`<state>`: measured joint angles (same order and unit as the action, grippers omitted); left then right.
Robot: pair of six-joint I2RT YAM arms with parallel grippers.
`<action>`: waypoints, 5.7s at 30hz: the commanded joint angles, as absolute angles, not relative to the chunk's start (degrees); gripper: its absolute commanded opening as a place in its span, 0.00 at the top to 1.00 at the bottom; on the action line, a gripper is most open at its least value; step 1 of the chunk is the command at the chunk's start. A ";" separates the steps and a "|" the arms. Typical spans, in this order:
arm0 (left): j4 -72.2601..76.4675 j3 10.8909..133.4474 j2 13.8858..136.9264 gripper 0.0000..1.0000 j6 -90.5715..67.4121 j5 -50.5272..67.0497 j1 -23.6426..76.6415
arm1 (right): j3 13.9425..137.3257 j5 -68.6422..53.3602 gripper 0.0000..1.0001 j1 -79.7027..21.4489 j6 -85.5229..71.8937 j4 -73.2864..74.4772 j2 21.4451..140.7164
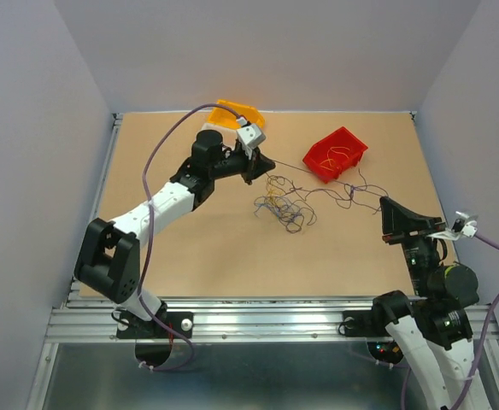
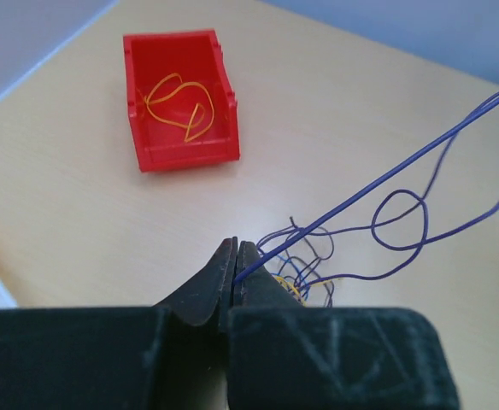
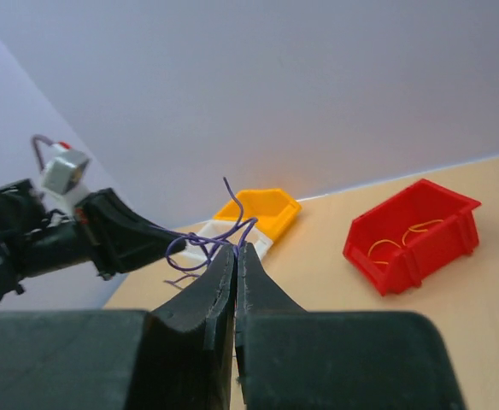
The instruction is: Untangle the cables
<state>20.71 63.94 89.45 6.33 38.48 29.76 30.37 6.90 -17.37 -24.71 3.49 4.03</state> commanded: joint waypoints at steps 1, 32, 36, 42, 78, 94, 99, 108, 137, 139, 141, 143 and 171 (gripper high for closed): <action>21.96 60.04 83.43 1.00 1.41 25.05 21.89 | 36.31 27.94 0.99 -16.44 -24.69 -2.37 0.27; 3.95 88.66 68.55 1.00 0.18 46.67 23.11 | 37.87 -46.59 0.03 -20.98 -23.66 -54.58 63.34; 5.62 95.35 70.39 1.00 -4.03 45.97 24.25 | 40.52 -45.62 0.03 -27.85 -18.12 -54.49 70.12; 6.50 109.67 77.07 1.00 -12.03 45.88 25.66 | 47.54 -40.72 0.04 -39.36 -8.72 -54.67 86.02; 22.05 75.80 49.50 1.00 0.26 22.67 25.66 | 39.99 -40.77 0.00 -43.59 -13.35 -76.81 95.01; 27.59 64.78 49.66 1.00 -5.36 25.84 25.75 | 39.65 -17.33 0.00 -47.29 -12.22 -91.05 102.75; 28.30 63.90 50.89 1.00 -5.89 26.63 25.75 | 37.27 -12.48 0.00 -47.20 -10.46 -92.46 100.90; 28.21 64.34 51.24 1.00 -6.86 27.34 25.84 | 40.43 -22.49 0.00 -47.28 -11.78 -92.29 101.69; 27.77 62.93 53.17 1.00 -7.03 27.42 28.21 | 44.91 -16.44 0.00 -47.28 -9.05 -70.85 83.94; 27.60 63.45 53.35 1.00 -6.86 27.25 28.65 | 46.22 -15.91 0.00 -47.29 -8.79 -69.18 84.28; 27.60 63.54 53.44 1.00 -6.68 26.72 29.27 | 48.42 -16.34 0.00 -47.20 -8.61 -67.24 85.34; 27.42 63.72 53.52 1.00 -6.07 26.02 30.14 | 49.74 -17.22 0.00 -47.37 -8.44 -66.97 86.91; 11.08 121.24 74.34 1.00 11.06 0.45 31.82 | 58.71 -15.82 0.89 -47.99 -13.71 -73.47 112.32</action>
<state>13.37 108.77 70.15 4.73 10.33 31.53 57.41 -15.00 -47.37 -11.53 -66.94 111.28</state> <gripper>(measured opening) 0.044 0.196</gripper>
